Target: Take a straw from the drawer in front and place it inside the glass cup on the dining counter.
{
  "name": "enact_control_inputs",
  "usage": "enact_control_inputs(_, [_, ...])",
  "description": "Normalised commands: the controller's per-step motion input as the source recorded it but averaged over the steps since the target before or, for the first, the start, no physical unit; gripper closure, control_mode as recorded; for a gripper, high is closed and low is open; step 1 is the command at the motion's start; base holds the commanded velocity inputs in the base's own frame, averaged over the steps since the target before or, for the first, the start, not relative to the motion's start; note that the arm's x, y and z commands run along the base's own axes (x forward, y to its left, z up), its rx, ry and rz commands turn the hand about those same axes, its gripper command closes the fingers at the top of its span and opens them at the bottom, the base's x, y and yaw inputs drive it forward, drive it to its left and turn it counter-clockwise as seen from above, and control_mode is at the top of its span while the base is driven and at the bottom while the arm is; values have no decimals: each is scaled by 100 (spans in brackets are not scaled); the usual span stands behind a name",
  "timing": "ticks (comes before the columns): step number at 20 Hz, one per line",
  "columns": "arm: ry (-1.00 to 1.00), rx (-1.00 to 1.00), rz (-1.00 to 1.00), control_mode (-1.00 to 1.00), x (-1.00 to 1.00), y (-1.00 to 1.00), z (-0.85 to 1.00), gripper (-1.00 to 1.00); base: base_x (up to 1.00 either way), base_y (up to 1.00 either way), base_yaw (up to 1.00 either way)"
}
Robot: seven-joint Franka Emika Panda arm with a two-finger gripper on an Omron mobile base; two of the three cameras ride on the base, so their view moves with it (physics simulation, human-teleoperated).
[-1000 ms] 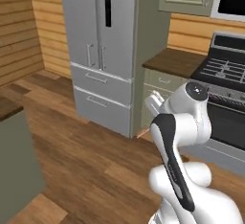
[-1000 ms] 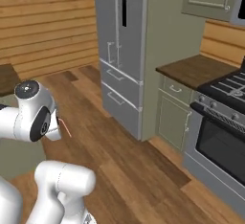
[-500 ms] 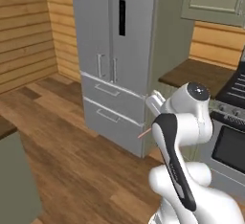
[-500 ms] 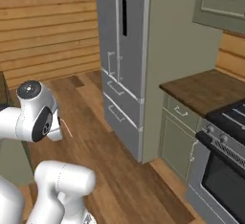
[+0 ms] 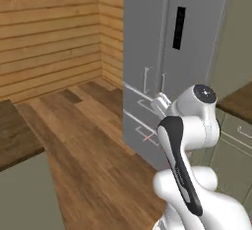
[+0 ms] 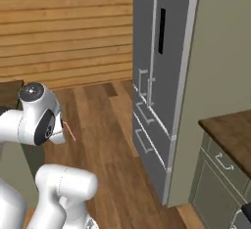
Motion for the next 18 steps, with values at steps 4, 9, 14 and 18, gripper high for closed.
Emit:
enact_control_inputs(4, [0,0,0,100,0,0,0,100,100,0,44])
enact_control_inputs(9, [0,0,0,100,0,0,0,100,100,0,48])
enact_control_inputs(14, [0,0,0,100,0,0,0,100,100,-16,45])
enact_control_inputs(18, [0,0,0,100,0,0,0,100,100,-32,41])
